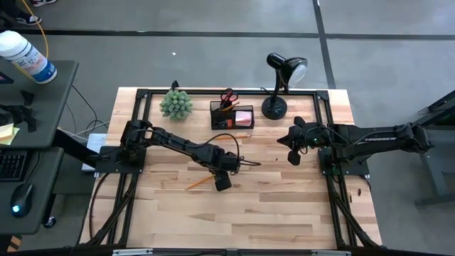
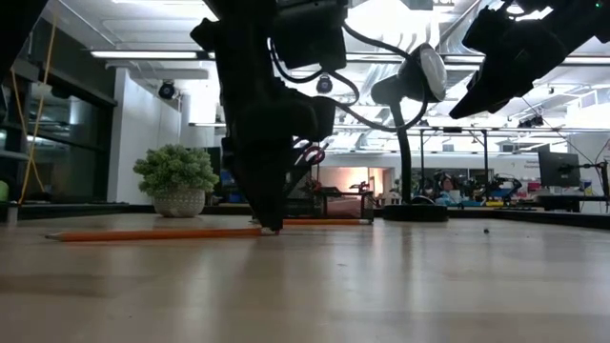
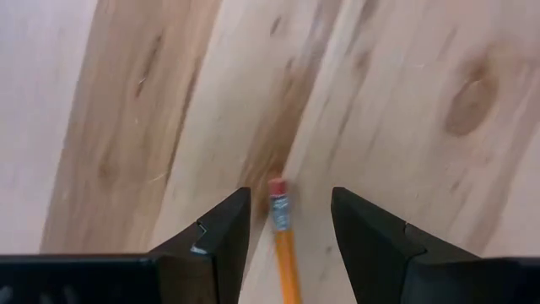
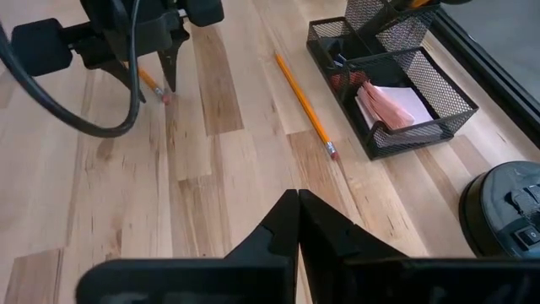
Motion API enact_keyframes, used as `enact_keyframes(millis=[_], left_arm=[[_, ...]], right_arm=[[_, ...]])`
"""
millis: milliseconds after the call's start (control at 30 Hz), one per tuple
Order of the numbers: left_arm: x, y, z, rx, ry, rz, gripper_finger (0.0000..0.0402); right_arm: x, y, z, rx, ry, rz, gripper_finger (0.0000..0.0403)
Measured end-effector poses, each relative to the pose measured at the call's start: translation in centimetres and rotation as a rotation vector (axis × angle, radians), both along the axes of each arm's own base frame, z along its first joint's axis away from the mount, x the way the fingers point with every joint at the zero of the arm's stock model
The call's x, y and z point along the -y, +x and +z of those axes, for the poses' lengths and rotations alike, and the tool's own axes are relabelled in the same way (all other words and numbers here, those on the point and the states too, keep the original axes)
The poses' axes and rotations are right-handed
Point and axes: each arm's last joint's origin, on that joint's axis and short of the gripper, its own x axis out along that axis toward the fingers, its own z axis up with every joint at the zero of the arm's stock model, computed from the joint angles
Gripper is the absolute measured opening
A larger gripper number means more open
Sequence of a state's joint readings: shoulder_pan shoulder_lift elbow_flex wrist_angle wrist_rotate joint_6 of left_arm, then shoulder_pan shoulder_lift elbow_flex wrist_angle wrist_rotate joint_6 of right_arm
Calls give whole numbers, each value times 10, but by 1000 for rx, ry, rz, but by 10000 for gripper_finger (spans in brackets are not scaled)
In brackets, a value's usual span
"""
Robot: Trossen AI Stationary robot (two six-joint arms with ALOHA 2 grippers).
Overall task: Pick and place office supplies into organizer
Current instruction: Put the bottom yellow pencil into the black desk organizer
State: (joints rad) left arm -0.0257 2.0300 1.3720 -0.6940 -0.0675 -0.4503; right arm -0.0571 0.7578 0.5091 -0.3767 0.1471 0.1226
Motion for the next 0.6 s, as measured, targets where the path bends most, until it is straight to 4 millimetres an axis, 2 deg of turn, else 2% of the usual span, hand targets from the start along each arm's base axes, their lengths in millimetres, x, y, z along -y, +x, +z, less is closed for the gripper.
enact_keyframes(millis=[200, 600], left_arm=[[1, 6, -3, 43, -33, -40, 146], [1, 5, -7, 17, -39, -45, 58]], right_arm=[[0, 0, 0, 0, 0, 0, 1], [0, 0, 0, 0, 0, 0, 3]])
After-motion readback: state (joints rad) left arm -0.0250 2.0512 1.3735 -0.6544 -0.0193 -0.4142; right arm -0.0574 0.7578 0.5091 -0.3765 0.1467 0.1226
